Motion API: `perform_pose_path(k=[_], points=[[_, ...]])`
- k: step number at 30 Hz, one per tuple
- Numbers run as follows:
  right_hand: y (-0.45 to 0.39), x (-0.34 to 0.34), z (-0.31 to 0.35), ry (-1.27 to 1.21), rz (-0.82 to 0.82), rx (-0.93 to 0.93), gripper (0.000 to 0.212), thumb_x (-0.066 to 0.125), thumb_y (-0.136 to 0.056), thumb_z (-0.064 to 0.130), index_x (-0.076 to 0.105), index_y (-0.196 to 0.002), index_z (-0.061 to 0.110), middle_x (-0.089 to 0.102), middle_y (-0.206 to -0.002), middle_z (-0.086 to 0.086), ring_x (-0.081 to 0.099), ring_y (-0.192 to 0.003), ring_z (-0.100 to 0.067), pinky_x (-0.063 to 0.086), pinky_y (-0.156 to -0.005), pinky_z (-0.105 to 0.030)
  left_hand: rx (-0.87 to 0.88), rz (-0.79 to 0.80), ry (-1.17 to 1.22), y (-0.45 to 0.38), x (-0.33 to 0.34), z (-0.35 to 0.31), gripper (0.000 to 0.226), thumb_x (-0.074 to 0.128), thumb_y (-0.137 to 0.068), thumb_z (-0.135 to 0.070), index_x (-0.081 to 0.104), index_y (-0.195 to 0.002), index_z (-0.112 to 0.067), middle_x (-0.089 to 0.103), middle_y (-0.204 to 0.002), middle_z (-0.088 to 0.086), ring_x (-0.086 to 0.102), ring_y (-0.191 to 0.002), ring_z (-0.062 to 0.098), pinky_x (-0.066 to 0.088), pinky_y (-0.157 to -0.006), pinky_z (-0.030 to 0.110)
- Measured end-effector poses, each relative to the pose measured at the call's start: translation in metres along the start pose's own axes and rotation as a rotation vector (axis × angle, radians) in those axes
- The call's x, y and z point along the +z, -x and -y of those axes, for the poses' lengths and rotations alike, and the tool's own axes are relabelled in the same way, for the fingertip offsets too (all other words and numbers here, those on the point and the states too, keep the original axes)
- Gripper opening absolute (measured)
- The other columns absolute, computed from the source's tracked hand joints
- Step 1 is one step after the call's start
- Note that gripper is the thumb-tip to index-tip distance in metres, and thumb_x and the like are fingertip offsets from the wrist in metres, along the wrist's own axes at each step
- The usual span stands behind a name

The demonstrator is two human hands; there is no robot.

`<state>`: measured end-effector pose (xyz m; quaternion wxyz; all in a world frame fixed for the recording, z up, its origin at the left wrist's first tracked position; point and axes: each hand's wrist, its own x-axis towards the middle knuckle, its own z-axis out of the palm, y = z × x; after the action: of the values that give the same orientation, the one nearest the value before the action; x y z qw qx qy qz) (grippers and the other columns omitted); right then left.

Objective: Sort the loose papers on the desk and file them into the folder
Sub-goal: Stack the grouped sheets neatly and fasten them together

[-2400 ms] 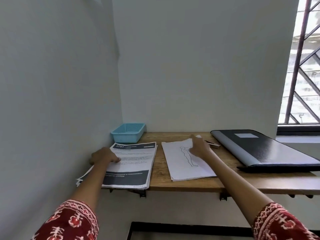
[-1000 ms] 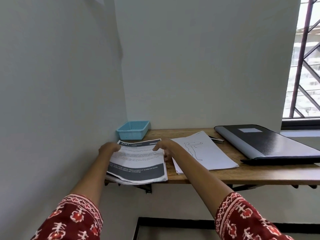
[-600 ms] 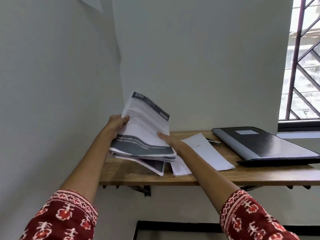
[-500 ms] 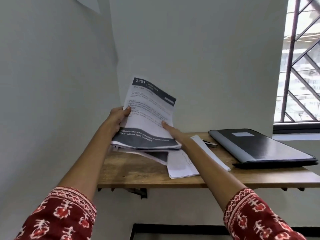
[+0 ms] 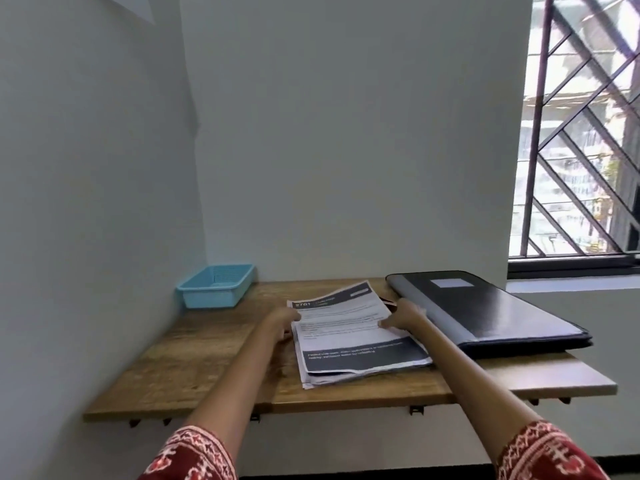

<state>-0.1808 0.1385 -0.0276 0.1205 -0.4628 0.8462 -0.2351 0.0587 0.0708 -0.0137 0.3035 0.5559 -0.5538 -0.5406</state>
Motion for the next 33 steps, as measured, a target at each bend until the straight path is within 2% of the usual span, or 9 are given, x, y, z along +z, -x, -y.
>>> perform_pose_path(k=[3, 7, 12, 15, 18, 21, 25, 29, 33], points=[[-0.002, -0.006, 0.008, -0.308, 0.074, -0.034, 0.064, 0.075, -0.081, 0.026, 0.048, -0.131, -0.002, 0.053, -0.133, -0.015, 0.049, -0.123, -0.031, 0.038, -0.101, -0.034, -0.027, -0.014, 0.005, -0.009, 0.006, -0.009, 0.039, 0.045, -0.096, -0.005, 0.041, -0.134, 0.0, 0.046, -0.125, 0.013, 0.047, -0.111, 0.023, 0.04, -0.088, 0.032], [-0.005, -0.004, 0.013, -0.571, 0.179, 0.018, 0.05, 0.077, -0.076, 0.005, 0.056, -0.118, -0.012, 0.064, -0.098, -0.015, 0.062, -0.086, -0.027, 0.05, -0.089, -0.035, -0.048, -0.029, -0.09, -0.008, 0.009, -0.015, 0.045, 0.046, -0.095, -0.009, 0.037, -0.139, -0.001, 0.036, -0.147, 0.013, 0.036, -0.134, 0.026, 0.034, -0.108, 0.033], [0.007, -0.007, 0.021, -0.733, 0.186, -0.156, 0.04, 0.061, -0.082, -0.014, 0.053, -0.12, -0.004, 0.063, -0.114, -0.018, 0.061, -0.092, -0.029, 0.056, -0.061, -0.025, -0.052, -0.021, -0.062, -0.011, 0.0, -0.012, 0.034, 0.053, -0.095, -0.021, 0.05, -0.125, -0.006, 0.049, -0.138, 0.011, 0.047, -0.121, 0.023, 0.04, -0.094, 0.031], [0.017, -0.016, 0.03, -0.895, 0.083, -0.31, 0.034, 0.062, -0.083, -0.011, 0.054, -0.112, 0.004, 0.064, -0.11, -0.019, 0.066, -0.082, -0.026, 0.058, -0.062, -0.027, -0.037, 0.022, 0.055, -0.004, -0.005, -0.012, 0.046, 0.051, -0.094, -0.04, 0.05, -0.121, -0.003, 0.056, -0.127, 0.007, 0.054, -0.115, 0.024, 0.042, -0.092, 0.035], [0.02, -0.031, 0.045, -1.037, 0.018, -0.386, 0.029, 0.064, -0.082, -0.007, 0.054, -0.1, 0.013, 0.064, -0.113, -0.022, 0.067, -0.091, -0.036, 0.058, -0.076, -0.043, 0.144, 0.07, 0.309, 0.005, -0.01, -0.025, 0.038, 0.047, -0.095, -0.038, 0.057, -0.104, -0.003, 0.071, -0.09, 0.012, 0.07, -0.082, 0.024, 0.047, -0.08, 0.039], [0.029, -0.045, 0.066, -1.053, -0.077, -0.489, 0.026, 0.064, -0.084, -0.003, 0.055, -0.104, 0.011, 0.065, -0.113, -0.019, 0.065, -0.097, -0.035, 0.055, -0.085, -0.048, 0.506, -0.148, 0.363, 0.017, -0.016, -0.053, 0.035, 0.043, -0.1, -0.024, 0.052, -0.124, 0.0, 0.061, -0.118, 0.018, 0.06, -0.107, 0.031, 0.047, -0.085, 0.034], [0.039, -0.053, 0.093, -1.11, -0.186, -0.574, 0.031, 0.06, -0.087, -0.003, 0.054, -0.115, 0.007, 0.063, -0.116, -0.017, 0.063, -0.104, -0.033, 0.053, -0.09, -0.046, 0.823, -0.32, 0.305, 0.04, -0.03, -0.085, 0.031, 0.042, -0.1, -0.022, 0.056, -0.119, -0.002, 0.061, -0.108, 0.011, 0.059, -0.097, 0.023, 0.046, -0.08, 0.027], [0.047, -0.031, 0.093, -1.076, -0.175, -0.603, 0.029, 0.064, -0.086, 0.002, 0.055, -0.113, 0.009, 0.065, -0.112, -0.014, 0.063, -0.103, -0.031, 0.055, -0.087, -0.041, 0.878, -0.327, 0.27, 0.045, -0.04, -0.058, 0.023, 0.042, -0.099, -0.021, 0.055, -0.111, -0.006, 0.06, -0.099, 0.006, 0.06, -0.086, 0.019, 0.048, -0.068, 0.021], [0.056, 0.02, 0.078, -0.971, -0.121, -0.475, 0.033, 0.06, -0.088, 0.001, 0.053, -0.12, 0.005, 0.061, -0.112, -0.009, 0.056, -0.103, -0.021, 0.048, -0.07, -0.01, 0.759, -0.367, 0.208, 0.032, -0.029, 0.017, 0.026, 0.047, -0.097, -0.019, 0.053, -0.119, -0.005, 0.06, -0.111, 0.009, 0.057, -0.107, 0.028, 0.047, -0.086, 0.033]])
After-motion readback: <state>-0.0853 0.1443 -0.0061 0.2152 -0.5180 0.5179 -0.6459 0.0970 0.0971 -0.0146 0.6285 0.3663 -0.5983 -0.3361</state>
